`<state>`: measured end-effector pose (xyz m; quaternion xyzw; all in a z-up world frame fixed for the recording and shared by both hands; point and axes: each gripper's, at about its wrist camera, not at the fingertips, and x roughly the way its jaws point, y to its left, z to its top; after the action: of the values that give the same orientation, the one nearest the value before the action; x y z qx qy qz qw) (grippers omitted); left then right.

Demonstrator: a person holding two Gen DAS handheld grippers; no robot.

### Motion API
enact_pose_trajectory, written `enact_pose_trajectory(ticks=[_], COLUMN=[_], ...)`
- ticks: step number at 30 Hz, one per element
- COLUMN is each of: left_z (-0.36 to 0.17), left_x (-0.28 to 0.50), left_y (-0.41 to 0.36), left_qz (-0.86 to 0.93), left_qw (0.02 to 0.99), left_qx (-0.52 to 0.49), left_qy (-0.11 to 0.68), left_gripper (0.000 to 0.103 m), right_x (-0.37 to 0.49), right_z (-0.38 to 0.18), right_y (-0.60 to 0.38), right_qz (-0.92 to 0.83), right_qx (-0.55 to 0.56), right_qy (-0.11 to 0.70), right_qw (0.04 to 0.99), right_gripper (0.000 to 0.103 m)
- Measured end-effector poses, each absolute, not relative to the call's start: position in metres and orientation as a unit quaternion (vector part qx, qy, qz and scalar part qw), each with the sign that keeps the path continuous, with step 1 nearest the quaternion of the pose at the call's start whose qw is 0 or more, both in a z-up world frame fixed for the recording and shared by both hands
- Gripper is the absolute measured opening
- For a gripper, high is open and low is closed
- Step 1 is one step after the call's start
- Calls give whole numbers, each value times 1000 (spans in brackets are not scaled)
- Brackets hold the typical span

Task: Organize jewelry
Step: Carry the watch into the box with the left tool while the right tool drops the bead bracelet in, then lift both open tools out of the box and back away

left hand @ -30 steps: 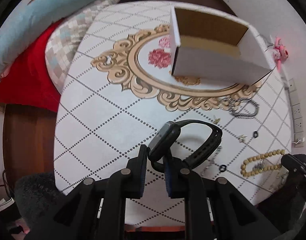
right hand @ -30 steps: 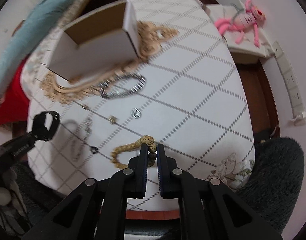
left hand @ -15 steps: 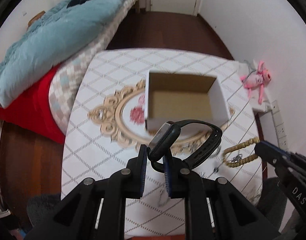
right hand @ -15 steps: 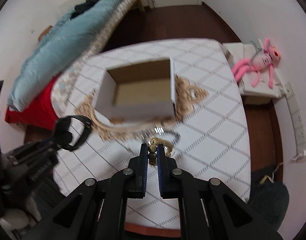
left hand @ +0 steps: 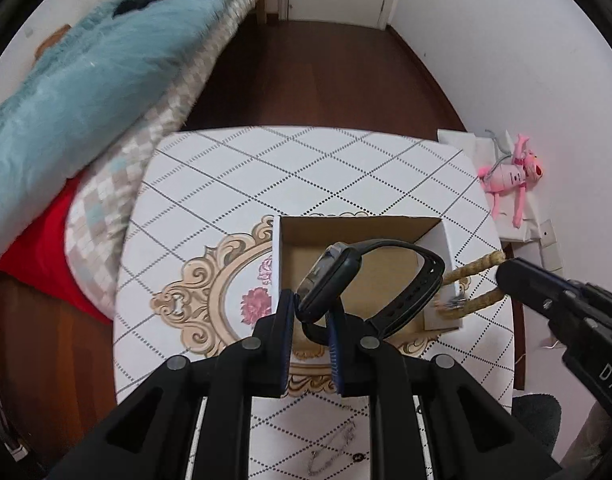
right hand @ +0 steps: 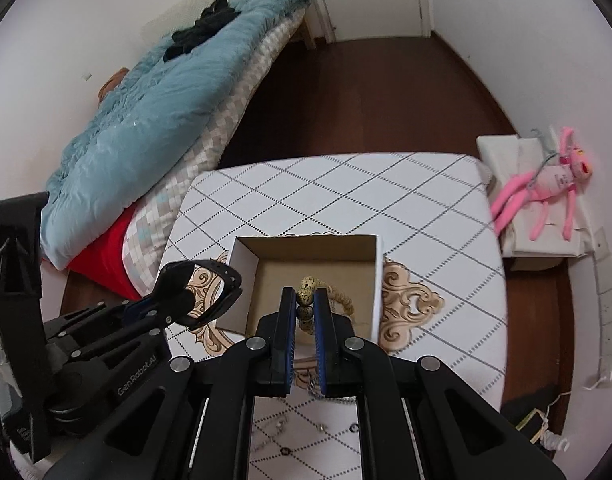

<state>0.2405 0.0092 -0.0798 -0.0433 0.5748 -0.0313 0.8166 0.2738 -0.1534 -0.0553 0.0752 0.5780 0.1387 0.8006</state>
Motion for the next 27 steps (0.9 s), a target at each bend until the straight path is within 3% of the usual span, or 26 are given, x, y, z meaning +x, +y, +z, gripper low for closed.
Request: enact_pose_trajectory(ticks=[7, 9, 10, 11, 14, 15, 17, 19, 21, 27], left_z=[-112, -110, -107, -104, -96, -95, -94, -96, -101, -119], left_x=[275, 281, 283, 284, 286, 287, 283, 275, 266, 244], left_y=[12, 10, 10, 11, 15, 18, 21, 23, 24, 25], left_qz=[-56, -58, -53, -47, -31, -24, -4, 15, 29, 47], left_qw=[770, 771, 774, 778, 786, 788, 798, 806, 812, 822], left_qx=[-95, -90, -86, -87, -83, -81, -66, -51, -36, 0], left_qy=[629, 628, 625, 621, 611, 610, 600, 590, 581, 567], left_gripper=[15, 28, 54, 78, 82, 84, 100, 100, 100, 103], right_x=[304, 311, 314, 315, 319, 318, 315, 308, 301, 278], right_z=[-109, -120, -123, -125, -123, -121, -119, -120, -126, -152], right_y=[-153, -156, -158, -159, -167, -170, -173, -174, -175, -169], right_qz=[164, 167, 167, 166, 152, 138, 113, 82, 60, 45], right_qx=[105, 109, 110, 106, 97, 84, 57, 18, -6, -32], right_qy=[627, 644, 646, 647, 642, 637, 635, 631, 630, 635], right_qw=[754, 739, 737, 737, 745, 753, 762, 772, 774, 771], right_gripper=[9, 10, 10, 14, 58, 60, 60, 67, 94, 103])
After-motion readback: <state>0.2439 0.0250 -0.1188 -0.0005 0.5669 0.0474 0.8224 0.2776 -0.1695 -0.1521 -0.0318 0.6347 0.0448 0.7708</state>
